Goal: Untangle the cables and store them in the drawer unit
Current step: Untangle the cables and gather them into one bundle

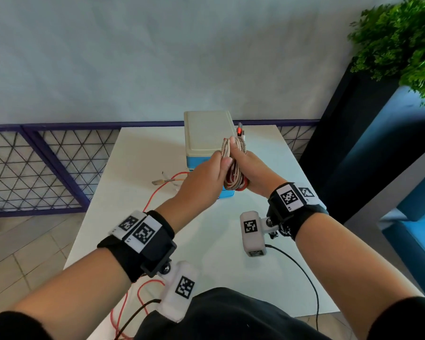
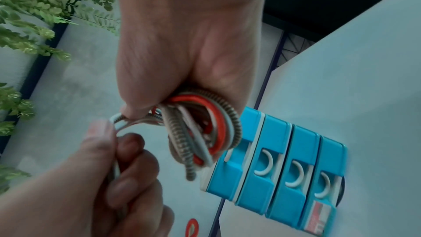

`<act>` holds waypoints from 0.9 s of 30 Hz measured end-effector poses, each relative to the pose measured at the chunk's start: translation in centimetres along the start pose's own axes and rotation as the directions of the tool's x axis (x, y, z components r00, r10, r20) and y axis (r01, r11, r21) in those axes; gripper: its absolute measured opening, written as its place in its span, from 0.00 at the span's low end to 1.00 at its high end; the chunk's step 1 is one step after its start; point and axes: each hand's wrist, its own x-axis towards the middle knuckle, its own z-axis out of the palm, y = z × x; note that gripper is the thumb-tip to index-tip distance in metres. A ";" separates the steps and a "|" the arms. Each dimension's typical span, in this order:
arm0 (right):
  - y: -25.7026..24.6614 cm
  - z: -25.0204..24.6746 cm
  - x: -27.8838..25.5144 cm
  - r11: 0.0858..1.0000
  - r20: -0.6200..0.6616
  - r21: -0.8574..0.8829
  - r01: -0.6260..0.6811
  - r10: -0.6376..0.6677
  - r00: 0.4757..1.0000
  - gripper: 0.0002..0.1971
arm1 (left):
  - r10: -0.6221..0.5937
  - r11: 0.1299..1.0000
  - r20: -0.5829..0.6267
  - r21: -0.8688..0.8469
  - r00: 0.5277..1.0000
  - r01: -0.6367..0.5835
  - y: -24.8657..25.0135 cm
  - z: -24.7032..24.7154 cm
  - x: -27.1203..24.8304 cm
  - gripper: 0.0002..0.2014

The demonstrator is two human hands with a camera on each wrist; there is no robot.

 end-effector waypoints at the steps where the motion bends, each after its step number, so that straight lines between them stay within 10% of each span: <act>1: 0.1 0.1 0.0 0.995 0.038 0.096 -0.026 0.023 0.999 0.36 | 0.023 0.998 -0.004 0.062 1.000 -0.023 0.2 0.1 0.1 0.18; 5: 0.0 0.3 0.1 0.949 0.119 0.282 -0.139 0.109 0.987 0.48 | 0.060 0.954 0.027 0.291 0.998 -0.065 0.8 0.3 -0.1 0.17; 15: -0.4 1.1 0.3 0.966 0.029 0.250 -0.063 0.058 0.998 0.10 | 0.060 0.772 0.094 0.627 0.994 -0.106 1.3 0.7 0.4 0.21; 21: -0.4 0.8 1.1 0.973 -0.213 0.226 0.055 -0.005 0.977 0.10 | 0.020 0.869 0.181 0.482 0.983 -0.107 0.5 -0.3 0.6 0.17; 27: -0.9 -0.4 1.6 0.862 -0.105 0.506 0.043 0.012 0.994 0.14 | -0.067 0.998 0.402 0.018 0.913 0.065 -0.2 -0.4 -0.2 0.21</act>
